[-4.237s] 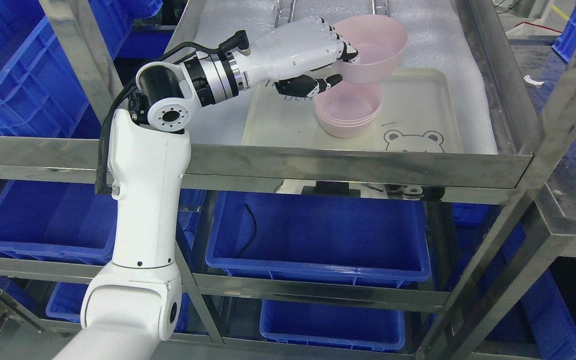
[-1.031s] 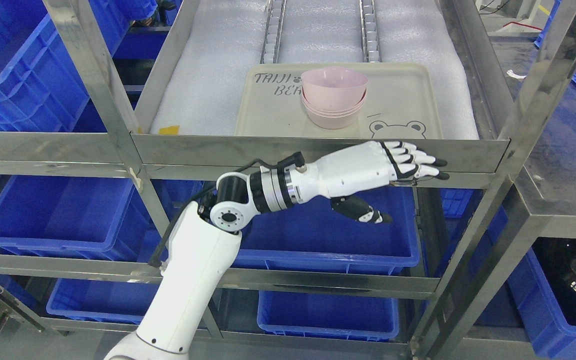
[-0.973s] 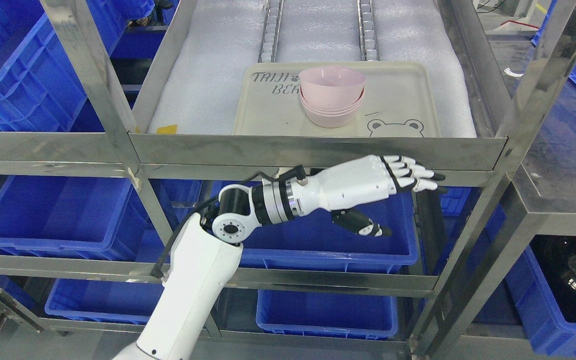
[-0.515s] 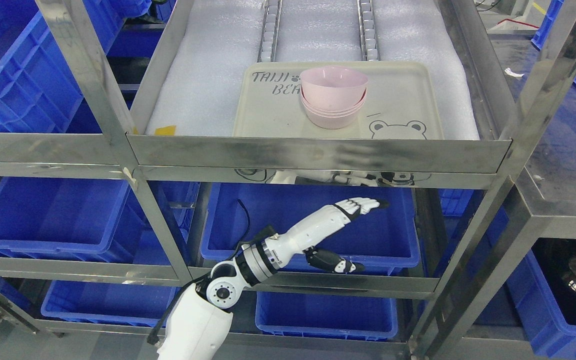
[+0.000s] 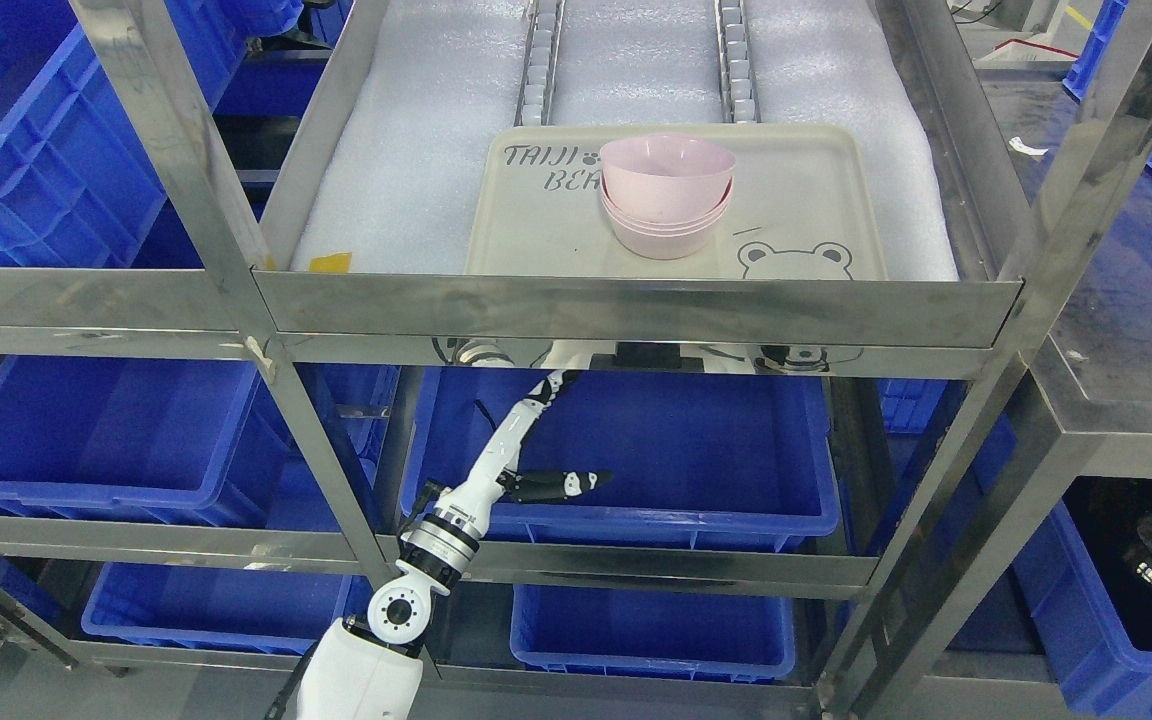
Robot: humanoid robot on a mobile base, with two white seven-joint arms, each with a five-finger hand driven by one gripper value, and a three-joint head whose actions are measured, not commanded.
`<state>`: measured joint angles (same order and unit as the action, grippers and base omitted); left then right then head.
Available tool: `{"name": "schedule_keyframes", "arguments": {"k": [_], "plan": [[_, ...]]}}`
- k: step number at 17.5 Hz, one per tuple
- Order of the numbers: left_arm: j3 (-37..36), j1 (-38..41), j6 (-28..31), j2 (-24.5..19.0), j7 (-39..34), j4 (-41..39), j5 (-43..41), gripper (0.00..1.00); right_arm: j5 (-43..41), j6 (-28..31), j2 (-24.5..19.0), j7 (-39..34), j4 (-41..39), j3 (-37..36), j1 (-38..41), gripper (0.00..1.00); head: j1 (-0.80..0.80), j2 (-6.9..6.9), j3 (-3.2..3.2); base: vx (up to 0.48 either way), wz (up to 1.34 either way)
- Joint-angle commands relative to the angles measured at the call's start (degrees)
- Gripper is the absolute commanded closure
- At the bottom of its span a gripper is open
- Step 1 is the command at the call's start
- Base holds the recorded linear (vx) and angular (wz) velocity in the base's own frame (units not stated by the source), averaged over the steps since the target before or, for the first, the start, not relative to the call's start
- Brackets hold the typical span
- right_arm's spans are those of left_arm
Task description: Stack pink IKEA bowl on shelf middle layer
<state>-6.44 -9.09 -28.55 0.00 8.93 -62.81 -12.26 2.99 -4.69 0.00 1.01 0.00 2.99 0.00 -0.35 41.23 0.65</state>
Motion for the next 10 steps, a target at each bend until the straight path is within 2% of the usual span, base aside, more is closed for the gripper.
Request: {"name": "schedule_keyframes", "arguments": {"k": [1,4,10], "plan": [[4.51,1.52,7.96,-1.00,-3.31,-3.25,5.74,0.01,0.00,0.04,1.00,0.04,-1.00,0.00,0.26,0.00,0.00,0.00,0.00,0.000,0.00],[1.18,4.68,15.97,-1.00,-3.04,-13.88,12.15,0.00,0.00,0.04,1.00,0.04,-1.00,0.00,0.26,0.00,0.00,0.00,0.00,0.000,0.00],[-2.00,6.27,14.76,-1.00,-2.87,-17.34,14.45,0.00,0.00,0.04,1.00,0.04,-1.00,0.00,0.26,0.00,0.00,0.00,0.00,0.000,0.00]]}}
